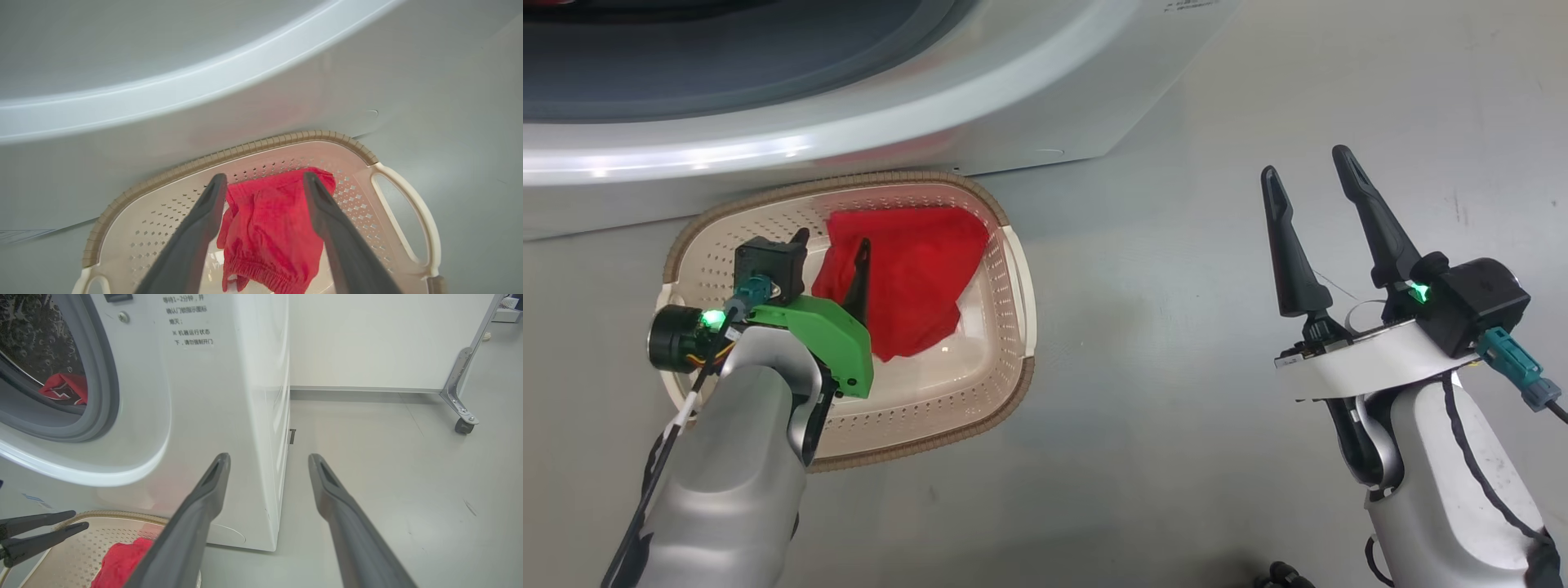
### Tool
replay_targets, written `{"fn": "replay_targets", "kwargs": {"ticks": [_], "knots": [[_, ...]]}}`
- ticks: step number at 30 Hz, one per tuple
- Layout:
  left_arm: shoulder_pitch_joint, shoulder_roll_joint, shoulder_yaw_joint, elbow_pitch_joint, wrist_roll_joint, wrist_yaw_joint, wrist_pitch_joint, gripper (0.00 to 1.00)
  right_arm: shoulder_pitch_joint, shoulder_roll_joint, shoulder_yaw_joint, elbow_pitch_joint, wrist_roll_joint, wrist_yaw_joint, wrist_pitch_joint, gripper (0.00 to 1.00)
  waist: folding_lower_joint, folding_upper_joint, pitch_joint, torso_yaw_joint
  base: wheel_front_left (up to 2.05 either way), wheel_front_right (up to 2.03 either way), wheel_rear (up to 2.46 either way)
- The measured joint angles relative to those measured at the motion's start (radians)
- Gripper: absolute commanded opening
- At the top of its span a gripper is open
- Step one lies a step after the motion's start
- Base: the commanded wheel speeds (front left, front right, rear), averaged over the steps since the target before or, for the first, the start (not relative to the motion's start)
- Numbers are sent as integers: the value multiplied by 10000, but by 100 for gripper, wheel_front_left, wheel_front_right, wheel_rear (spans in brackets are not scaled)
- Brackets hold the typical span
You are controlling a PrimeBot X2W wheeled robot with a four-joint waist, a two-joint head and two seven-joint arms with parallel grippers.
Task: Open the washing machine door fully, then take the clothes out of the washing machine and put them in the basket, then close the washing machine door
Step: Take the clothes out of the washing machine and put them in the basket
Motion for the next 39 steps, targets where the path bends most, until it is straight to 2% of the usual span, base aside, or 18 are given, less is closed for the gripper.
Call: {"fn": "replay_targets", "kwargs": {"ticks": [7,16,23,26,29,39], "knots": [[-58,-4,-31,383,8,-77,-673,100,-19,2,-113,378,0,0,-84,100,0,-1,-331,105,0,0,0],[33,-12,12,100,19,-148,-1064,100,43,2,-132,756,2,2,-100,100,0,0,-1017,318,0,0,0],[590,-31,295,-696,25,21,-1108,100,363,-15,-217,1014,31,33,-127,100,0,0,-1626,501,0,0,0],[916,-38,479,-1900,219,217,-1108,100,579,-96,-290,1087,15,33,-128,100,0,0,-2082,629,0,0,0],[1246,-33,660,-2539,272,311,-1108,100,720,-144,-360,1129,13,25,-128,100,0,0,-2440,726,0,0,0],[2560,77,830,-4033,575,562,-1108,100,1354,-153,-499,1220,13,-77,-128,100,0,0,-3484,999,0,0,0]]}}
